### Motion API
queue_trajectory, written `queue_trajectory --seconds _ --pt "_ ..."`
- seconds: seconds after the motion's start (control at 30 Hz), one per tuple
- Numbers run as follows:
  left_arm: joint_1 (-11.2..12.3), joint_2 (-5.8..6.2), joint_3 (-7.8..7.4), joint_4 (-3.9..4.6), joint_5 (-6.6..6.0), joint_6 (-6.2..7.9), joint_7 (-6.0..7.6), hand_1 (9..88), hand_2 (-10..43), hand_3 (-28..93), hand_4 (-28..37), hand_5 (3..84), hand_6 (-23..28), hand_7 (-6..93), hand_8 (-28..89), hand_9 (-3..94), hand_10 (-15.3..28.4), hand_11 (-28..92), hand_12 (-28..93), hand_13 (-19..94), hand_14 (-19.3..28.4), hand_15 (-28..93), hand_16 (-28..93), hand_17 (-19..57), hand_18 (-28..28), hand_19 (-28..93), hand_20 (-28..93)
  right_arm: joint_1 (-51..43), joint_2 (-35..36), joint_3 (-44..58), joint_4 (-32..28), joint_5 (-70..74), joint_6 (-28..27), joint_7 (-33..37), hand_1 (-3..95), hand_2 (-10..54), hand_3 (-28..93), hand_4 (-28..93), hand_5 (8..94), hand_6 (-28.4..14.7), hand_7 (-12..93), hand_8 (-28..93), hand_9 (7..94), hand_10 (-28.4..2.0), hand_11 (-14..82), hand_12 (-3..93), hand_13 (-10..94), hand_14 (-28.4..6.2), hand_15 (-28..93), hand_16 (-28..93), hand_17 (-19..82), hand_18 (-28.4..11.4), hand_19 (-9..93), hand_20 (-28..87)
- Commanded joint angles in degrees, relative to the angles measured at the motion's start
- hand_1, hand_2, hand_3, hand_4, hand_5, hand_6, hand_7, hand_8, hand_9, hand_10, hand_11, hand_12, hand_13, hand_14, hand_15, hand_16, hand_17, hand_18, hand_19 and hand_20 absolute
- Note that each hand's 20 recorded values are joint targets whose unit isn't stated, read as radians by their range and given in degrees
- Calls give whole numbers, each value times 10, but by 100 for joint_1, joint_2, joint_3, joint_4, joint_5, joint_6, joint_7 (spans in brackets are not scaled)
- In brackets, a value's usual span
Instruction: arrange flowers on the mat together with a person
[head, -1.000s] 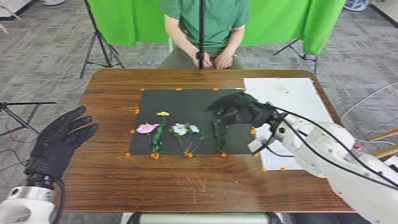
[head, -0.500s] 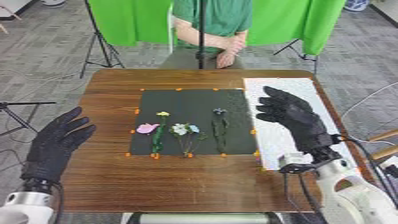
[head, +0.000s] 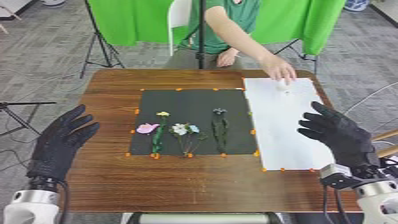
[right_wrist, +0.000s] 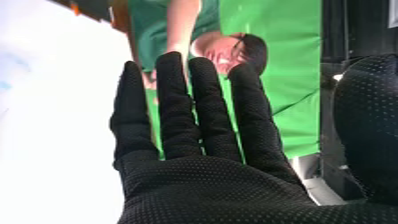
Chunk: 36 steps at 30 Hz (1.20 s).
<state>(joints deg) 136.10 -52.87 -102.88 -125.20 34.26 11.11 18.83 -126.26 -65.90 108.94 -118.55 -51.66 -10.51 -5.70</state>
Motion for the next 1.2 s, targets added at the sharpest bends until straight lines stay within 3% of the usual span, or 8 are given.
queue_trajectory --seconds 0.03,0.37,0.47,0.63,0.77,0.97,1.07,1.2 --pt "50 -71 -67 4 32 -10 -145 279 10 702 -255 380 29 230 -97 343 147 302 162 309 184 406 -3 -36 229 511 82 -41 -131 -21 -94 -121 16 82 185 -38 859 -232 420 -32 130 -83 431 -147 123 242 363 -132 252 283 114 -212 480 283" --pt "69 -30 -52 13 -27 55 -92 279 11 700 -253 380 30 227 -96 343 147 300 162 310 183 405 -4 -36 229 510 83 33 -91 -88 -111 -142 -152 243 192 -38 860 -234 421 -34 137 -87 432 -148 132 241 365 -130 265 275 114 -211 483 283" --pt "-97 39 -16 58 69 -121 -157 280 11 700 -253 380 30 227 -96 343 147 301 162 310 183 405 -3 -36 229 511 83 9 -49 -76 -124 -57 -65 179 193 -37 860 -234 421 -34 138 -87 433 -147 134 241 365 -131 266 273 113 -211 484 283" --pt "74 -36 -81 2 13 6 -127 280 11 699 -253 380 30 228 -96 342 147 300 162 310 183 406 -3 -36 229 510 83 99 -116 -207 -53 -94 -206 273 187 -34 861 -236 423 -35 138 -87 434 -148 135 241 365 -131 270 271 113 -211 486 284" --pt "-157 4 13 83 78 -136 -232 280 11 699 -254 380 30 226 -96 342 146 299 162 310 183 405 -3 -36 229 510 83 72 -60 -182 -79 -11 -72 253 180 -23 856 -237 424 -36 137 -87 434 -149 134 240 366 -133 271 269 112 -211 486 283" --pt "82 -53 -60 21 13 -10 -154 280 11 699 -253 380 30 226 -95 342 146 299 162 309 183 404 -2 -36 229 509 83 148 -123 -236 -33 -73 -317 353 176 -22 858 -235 427 -37 137 -86 438 -150 136 241 368 -134 276 267 112 -212 489 285" --pt "-141 26 43 94 30 -85 -174 279 10 700 -253 380 30 224 -95 342 146 299 162 310 183 403 -2 -36 229 509 83 96 -32 -233 -72 -35 -32 244 176 -22 857 -236 427 -37 137 -87 438 -149 136 241 368 -134 276 266 112 -213 489 284" --pt "-49 28 -71 53 43 -58 -206 280 11 699 -253 380 30 223 -94 342 146 298 163 309 183 402 -2 -36 229 509 83 293 -101 -359 18 -16 -182 342 177 -24 860 -235 432 -38 138 -87 445 -149 138 241 373 -133 278 266 113 -212 490 284"
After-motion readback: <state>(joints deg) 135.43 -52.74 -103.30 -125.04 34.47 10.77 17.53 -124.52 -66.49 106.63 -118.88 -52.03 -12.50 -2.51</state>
